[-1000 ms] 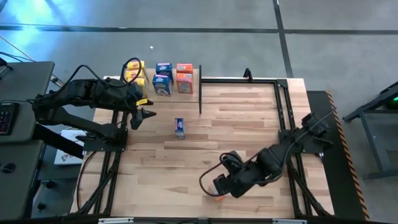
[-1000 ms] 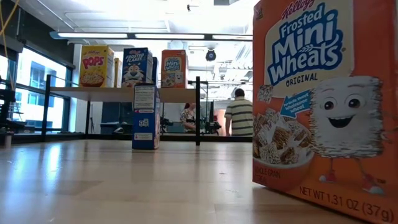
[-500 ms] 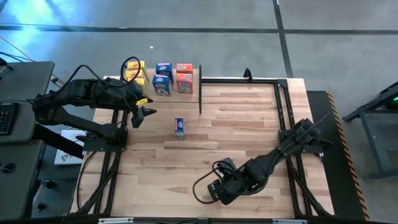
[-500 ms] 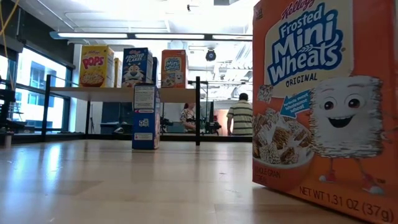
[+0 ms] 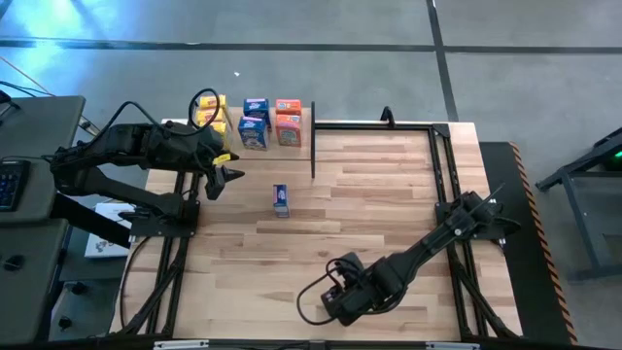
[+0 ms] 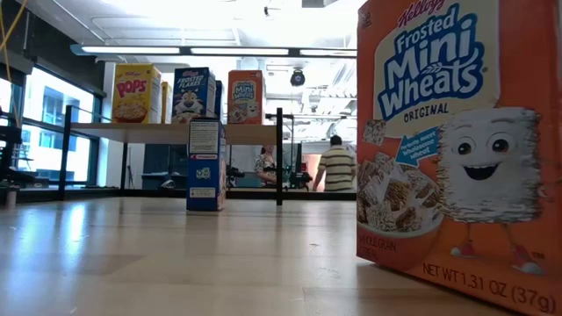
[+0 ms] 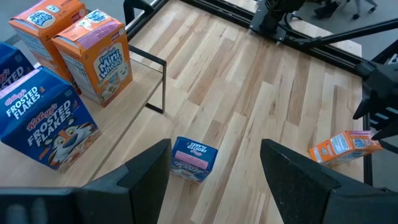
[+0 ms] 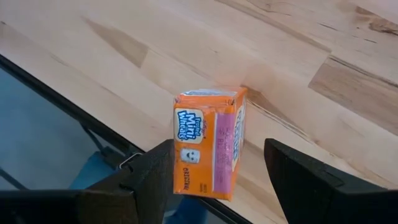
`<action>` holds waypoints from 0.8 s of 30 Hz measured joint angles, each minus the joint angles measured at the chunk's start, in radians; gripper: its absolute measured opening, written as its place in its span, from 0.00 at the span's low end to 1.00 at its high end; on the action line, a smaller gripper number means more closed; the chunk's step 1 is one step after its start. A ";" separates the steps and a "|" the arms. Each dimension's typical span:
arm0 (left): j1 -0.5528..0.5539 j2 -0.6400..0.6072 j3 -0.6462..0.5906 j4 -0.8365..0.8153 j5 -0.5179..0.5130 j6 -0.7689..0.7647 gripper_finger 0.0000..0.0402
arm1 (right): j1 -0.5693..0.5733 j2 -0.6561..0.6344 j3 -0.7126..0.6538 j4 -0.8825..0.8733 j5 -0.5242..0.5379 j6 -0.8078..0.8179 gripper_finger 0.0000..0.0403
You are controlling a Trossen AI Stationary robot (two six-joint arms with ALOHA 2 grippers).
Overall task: Stack cereal on shelf
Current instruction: Put the orange cereal box on the shelf aligned with the other orange cereal boxes
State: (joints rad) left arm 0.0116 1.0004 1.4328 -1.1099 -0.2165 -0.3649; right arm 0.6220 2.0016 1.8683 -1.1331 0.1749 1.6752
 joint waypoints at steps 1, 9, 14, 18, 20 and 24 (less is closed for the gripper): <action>0.000 0.000 0.000 0.000 0.000 0.000 0.59 | 0.001 0.003 0.000 0.000 0.000 0.000 0.60; 0.000 0.000 0.000 0.000 -0.003 -0.001 0.59 | 0.023 0.009 0.000 0.020 0.031 0.010 0.60; 0.000 0.000 0.000 0.000 -0.003 -0.001 0.59 | 0.027 0.012 0.000 0.018 0.020 0.002 0.60; 0.000 0.000 0.000 0.000 -0.003 -0.001 0.59 | 0.027 0.012 0.000 0.014 0.006 -0.038 0.60; 0.000 0.000 0.000 0.000 -0.003 -0.002 0.59 | 0.026 0.012 0.000 0.013 -0.017 -0.061 0.60; 0.000 0.000 0.000 0.000 -0.003 -0.002 0.59 | 0.025 0.012 0.000 0.008 -0.029 -0.085 0.60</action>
State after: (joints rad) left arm 0.0116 1.0004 1.4326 -1.1099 -0.2199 -0.3668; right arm 0.6468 2.0136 1.8679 -1.1255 0.1455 1.5907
